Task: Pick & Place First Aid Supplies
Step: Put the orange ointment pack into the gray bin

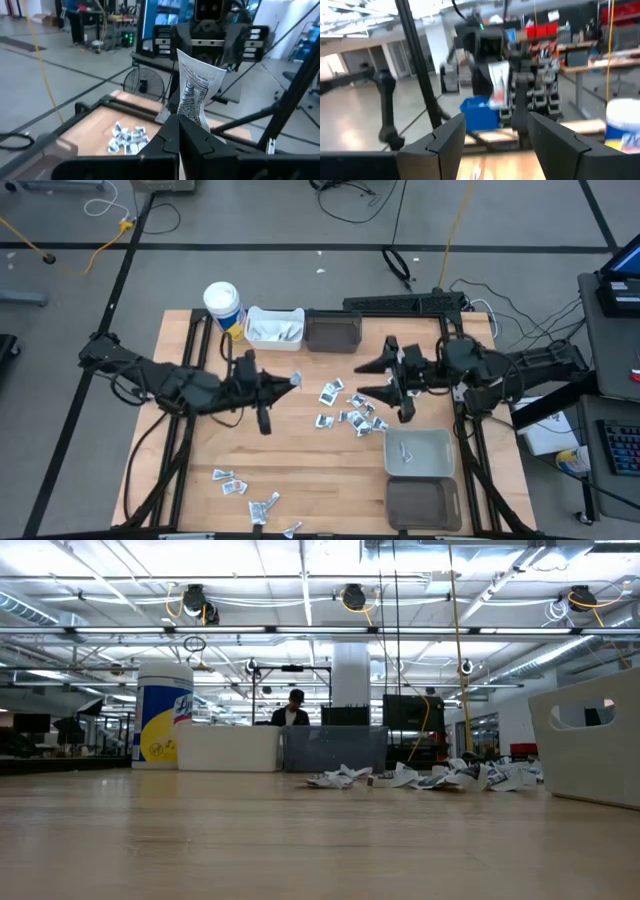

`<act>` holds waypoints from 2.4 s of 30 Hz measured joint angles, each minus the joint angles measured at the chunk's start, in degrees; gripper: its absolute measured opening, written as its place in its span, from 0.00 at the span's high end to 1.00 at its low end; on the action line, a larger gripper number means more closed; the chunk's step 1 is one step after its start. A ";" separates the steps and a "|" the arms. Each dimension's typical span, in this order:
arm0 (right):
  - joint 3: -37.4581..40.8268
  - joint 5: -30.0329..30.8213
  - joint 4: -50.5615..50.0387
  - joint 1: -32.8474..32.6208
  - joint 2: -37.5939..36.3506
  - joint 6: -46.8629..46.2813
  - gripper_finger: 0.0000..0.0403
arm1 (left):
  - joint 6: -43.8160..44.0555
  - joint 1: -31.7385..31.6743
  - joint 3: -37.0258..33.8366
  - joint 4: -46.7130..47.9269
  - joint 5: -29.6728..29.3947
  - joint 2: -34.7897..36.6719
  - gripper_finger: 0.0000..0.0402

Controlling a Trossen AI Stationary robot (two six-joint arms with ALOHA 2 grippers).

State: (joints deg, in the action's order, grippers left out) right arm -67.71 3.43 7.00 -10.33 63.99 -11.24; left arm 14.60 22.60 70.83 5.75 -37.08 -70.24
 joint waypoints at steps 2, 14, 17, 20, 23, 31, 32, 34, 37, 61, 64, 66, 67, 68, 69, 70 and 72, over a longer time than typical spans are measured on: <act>-3.18 0.81 0.07 0.52 1.91 -0.21 0.47 | -1.50 -1.24 0.00 -2.51 1.77 0.00 1.00; -13.00 1.02 -1.17 1.30 11.14 -0.03 0.47 | -5.74 -5.08 5.02 -4.31 10.05 -3.24 1.00; -14.53 1.00 -1.16 1.30 12.33 -0.02 0.46 | -5.94 -5.37 8.60 -1.07 10.43 -5.00 1.00; -15.84 1.00 -0.84 1.30 13.16 -0.03 0.46 | -6.77 -5.54 11.31 0.50 12.12 -7.02 1.00; -16.35 0.98 -0.93 1.28 13.97 -0.03 0.46 | -8.39 -5.87 13.29 0.84 13.31 -8.98 1.00; -16.34 -2.25 0.39 1.21 13.96 -1.49 0.51 | -8.25 -7.36 14.36 0.60 14.62 -10.18 1.00; -16.34 -2.33 0.42 1.21 13.96 -2.06 0.53 | -8.13 -7.51 14.36 0.55 14.62 -10.14 1.00; -16.34 -2.87 0.42 1.23 13.96 -2.85 0.57 | -8.06 -7.80 14.36 0.44 14.66 -10.05 1.00; -16.34 -3.72 0.40 1.23 13.96 -2.87 0.65 | -8.06 -7.97 14.36 0.45 14.79 -10.06 1.00; -16.34 -4.37 -4.08 1.34 10.37 0.39 0.93 | -2.03 -7.49 14.25 20.48 13.00 -9.97 1.00; -16.34 -1.71 -6.50 1.34 8.17 2.18 0.84 | -0.82 -7.88 14.25 28.35 14.48 -10.41 1.00; -16.34 -0.33 -7.11 1.36 7.00 2.80 0.77 | -1.16 -8.68 14.35 32.47 16.22 -11.57 1.00; -16.32 0.34 -7.47 1.36 6.49 2.99 0.74 | -1.80 -8.98 14.21 35.19 17.96 -11.84 1.00; -16.32 1.15 -7.37 1.36 6.02 2.97 0.70 | -2.57 -9.38 14.12 37.80 19.63 -12.08 1.00; -16.32 1.33 -7.39 1.37 5.50 2.98 0.67 | -3.43 -9.79 14.12 39.11 21.11 -12.42 1.00; -16.32 1.29 -7.68 1.37 4.96 2.99 0.64 | -4.34 -10.32 14.61 40.45 22.86 -12.72 0.99; -16.33 1.29 -8.40 1.38 4.50 2.99 0.59 | -5.68 -10.90 15.90 47.11 26.25 -13.13 0.98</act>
State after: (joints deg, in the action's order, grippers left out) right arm -84.03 4.72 -1.40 -8.95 68.49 -8.25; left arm 8.92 11.70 86.73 52.86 -10.83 -83.37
